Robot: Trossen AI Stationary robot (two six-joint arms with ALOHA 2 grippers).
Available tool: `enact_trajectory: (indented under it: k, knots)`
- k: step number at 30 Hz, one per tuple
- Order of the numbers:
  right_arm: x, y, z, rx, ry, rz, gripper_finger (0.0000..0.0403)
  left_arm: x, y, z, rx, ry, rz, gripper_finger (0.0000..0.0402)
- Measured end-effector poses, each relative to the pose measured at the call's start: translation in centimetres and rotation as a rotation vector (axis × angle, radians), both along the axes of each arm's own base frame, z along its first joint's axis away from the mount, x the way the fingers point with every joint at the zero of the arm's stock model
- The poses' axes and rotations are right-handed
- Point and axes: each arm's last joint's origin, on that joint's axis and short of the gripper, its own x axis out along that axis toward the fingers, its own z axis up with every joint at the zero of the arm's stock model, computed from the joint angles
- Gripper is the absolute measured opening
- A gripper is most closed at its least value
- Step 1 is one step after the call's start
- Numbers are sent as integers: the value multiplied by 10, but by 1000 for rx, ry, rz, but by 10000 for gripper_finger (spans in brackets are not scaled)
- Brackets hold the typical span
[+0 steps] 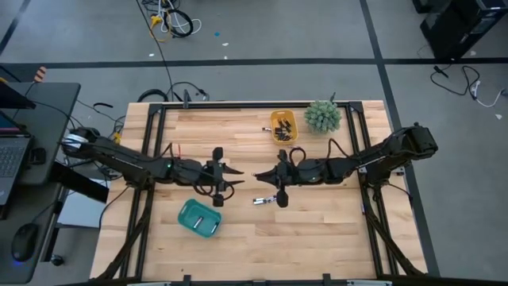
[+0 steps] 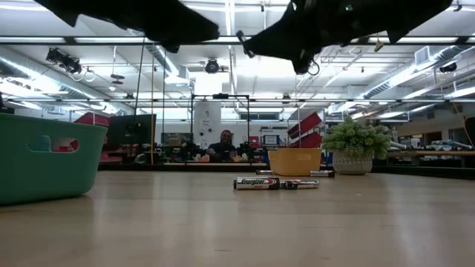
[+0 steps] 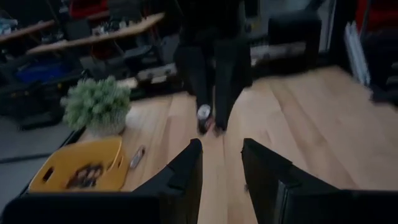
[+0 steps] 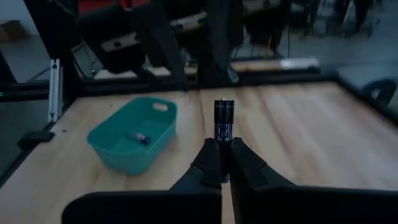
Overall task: Sort batteries
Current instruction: Put the silver battery into the green bin
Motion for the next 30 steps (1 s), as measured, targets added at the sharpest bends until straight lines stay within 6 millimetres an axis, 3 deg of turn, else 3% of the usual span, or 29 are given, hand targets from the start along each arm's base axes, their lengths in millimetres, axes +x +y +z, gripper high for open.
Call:
enact_trajectory:
  k: [8,13,22,30]
  knots:
    - [5,1,13,-32,-62,17,2,19,15,-7,-9,-80,17,112]
    - [4,1,12,-33,-54,20,2,20,19,0,-82,-151,-90,112]
    - [5,-3,11,-67,-34,-19,2,21,30,2,-140,-180,-75,112]
    - [5,-4,10,-67,-31,-30,2,34,33,-12,-141,-191,-66,112]
